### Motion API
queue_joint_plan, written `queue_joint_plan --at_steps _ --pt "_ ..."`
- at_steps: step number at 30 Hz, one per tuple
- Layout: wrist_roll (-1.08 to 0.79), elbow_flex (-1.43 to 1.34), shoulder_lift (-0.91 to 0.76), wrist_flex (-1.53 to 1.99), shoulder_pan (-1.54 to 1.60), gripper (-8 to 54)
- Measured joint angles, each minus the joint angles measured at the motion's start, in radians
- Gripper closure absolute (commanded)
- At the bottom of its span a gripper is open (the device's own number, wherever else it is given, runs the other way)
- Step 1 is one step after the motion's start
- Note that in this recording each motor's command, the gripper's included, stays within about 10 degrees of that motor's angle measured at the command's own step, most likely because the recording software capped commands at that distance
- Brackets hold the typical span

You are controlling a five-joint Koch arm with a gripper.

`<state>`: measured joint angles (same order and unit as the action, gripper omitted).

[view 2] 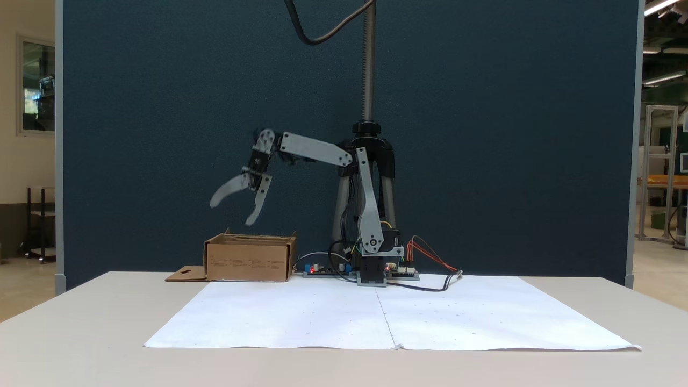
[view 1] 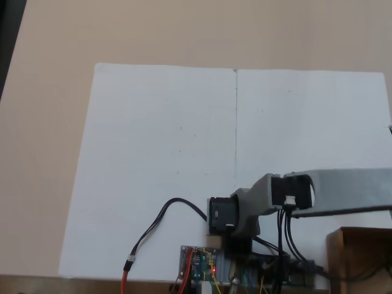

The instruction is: Grasp a green dice and put it in the bin.

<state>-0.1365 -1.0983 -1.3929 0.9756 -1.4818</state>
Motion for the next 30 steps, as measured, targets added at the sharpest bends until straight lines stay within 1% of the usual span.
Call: queue_joint_plan --at_steps 6,8,15,19,21,23,27,30 --pt "0.040 0.000 -0.097 -0.048 0.422 1.5" --pt "0.043 0.000 -0.110 -0.048 0.568 1.4" --pt "0.138 0.000 -0.150 -0.049 1.063 1.1" --pt "0.164 -0.014 -0.153 -0.049 1.276 1.0" --pt "0.170 -0.087 -0.169 -0.058 1.336 0.9" --pt "0.170 -0.218 -0.207 -0.112 1.374 1.2" --pt "0.170 -0.626 -0.367 -0.275 1.396 1.4" --pt "0.170 -0.799 -0.489 -0.388 1.393 0.4"
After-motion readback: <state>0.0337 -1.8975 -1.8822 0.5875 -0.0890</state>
